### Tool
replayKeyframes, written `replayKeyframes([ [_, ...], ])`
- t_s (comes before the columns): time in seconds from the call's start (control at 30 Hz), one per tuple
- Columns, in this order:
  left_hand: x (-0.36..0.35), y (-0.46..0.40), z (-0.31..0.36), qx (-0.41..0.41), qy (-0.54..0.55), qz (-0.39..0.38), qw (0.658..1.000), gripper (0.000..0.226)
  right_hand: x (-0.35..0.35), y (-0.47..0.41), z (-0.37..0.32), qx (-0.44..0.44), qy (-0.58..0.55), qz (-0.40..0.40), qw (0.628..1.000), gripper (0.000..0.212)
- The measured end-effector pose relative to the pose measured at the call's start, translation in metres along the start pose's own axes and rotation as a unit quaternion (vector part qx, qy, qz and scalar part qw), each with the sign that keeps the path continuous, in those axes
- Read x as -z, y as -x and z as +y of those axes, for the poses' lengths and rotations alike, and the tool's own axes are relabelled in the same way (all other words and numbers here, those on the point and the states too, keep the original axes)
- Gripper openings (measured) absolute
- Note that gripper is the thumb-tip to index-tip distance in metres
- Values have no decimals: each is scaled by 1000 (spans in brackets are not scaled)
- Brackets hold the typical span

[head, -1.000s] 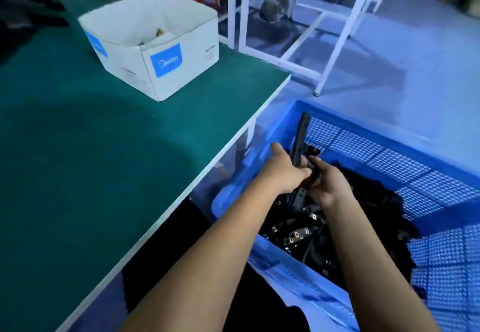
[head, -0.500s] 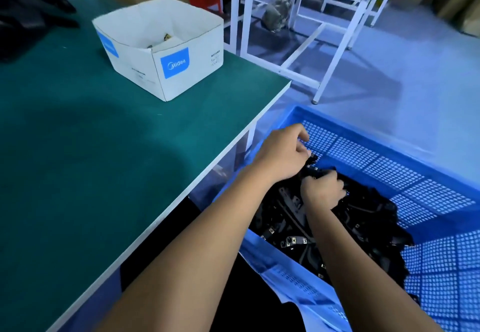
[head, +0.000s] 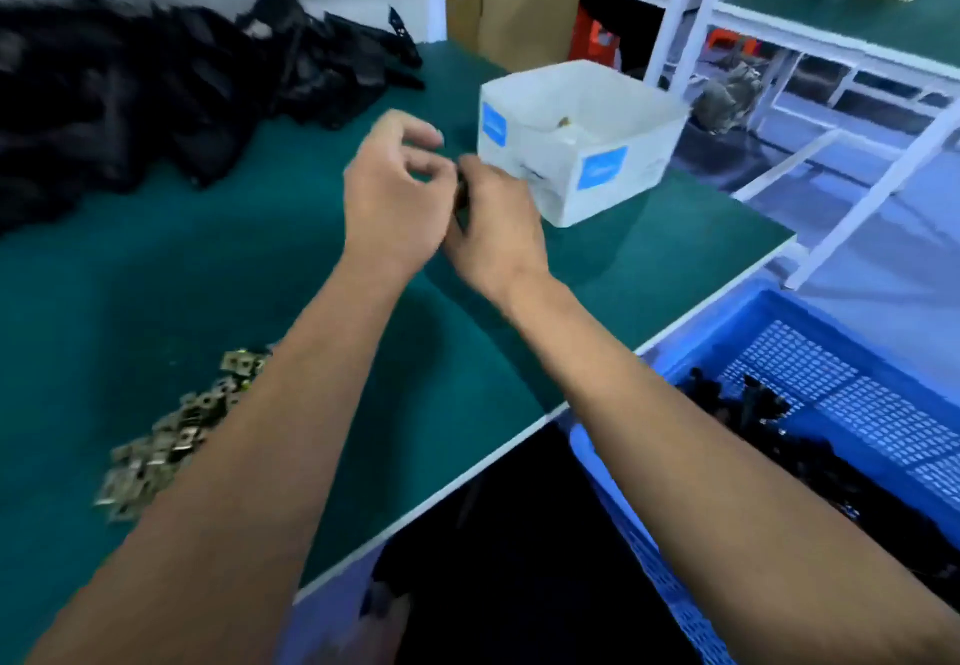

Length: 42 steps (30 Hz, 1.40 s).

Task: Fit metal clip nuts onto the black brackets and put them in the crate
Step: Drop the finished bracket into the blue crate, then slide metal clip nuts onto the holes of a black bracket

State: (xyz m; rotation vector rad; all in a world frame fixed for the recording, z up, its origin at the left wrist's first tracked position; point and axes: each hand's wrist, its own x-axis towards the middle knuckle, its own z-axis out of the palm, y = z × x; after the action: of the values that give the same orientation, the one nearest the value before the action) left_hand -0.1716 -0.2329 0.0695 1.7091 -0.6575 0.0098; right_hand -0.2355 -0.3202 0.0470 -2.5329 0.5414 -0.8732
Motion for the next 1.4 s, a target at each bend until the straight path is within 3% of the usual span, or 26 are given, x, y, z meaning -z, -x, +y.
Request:
replayKeyframes([
  [0.13,108,-2,-54,73,-49,127,988,22,-71,-17,-78,87,20,-153,984,32],
  [0.3,211,5,-108,179,-29,290,940,19,-146,-14,-163,245,89,-213,942,45],
  [0.43,247,18,-127,140,-116,397,899,11,-188,-27,-219,275,108,-242,924,68],
  [0.53,258,18,-134,153,-100,450,874,12,-212,-46,-248,266,99,-276,918,83],
  [0.73,259,14,-136,176,-55,502,845,7,-253,-71,-274,226,4,-351,909,67],
  [0.87,258,17,-134,182,-17,529,829,7,-255,-73,-291,254,127,-416,864,65],
  [0.97,260,18,-136,186,20,516,836,8,-251,-80,-290,267,136,-400,866,65],
  [1.07,264,17,-138,196,42,510,836,13,-240,-80,-280,275,94,-381,878,45],
  [1.13,264,17,-137,198,36,507,838,14,-228,-77,-269,289,89,-351,886,30],
  [1.4,258,17,-137,196,-11,461,865,8,-166,-57,-183,316,42,-281,905,15],
])
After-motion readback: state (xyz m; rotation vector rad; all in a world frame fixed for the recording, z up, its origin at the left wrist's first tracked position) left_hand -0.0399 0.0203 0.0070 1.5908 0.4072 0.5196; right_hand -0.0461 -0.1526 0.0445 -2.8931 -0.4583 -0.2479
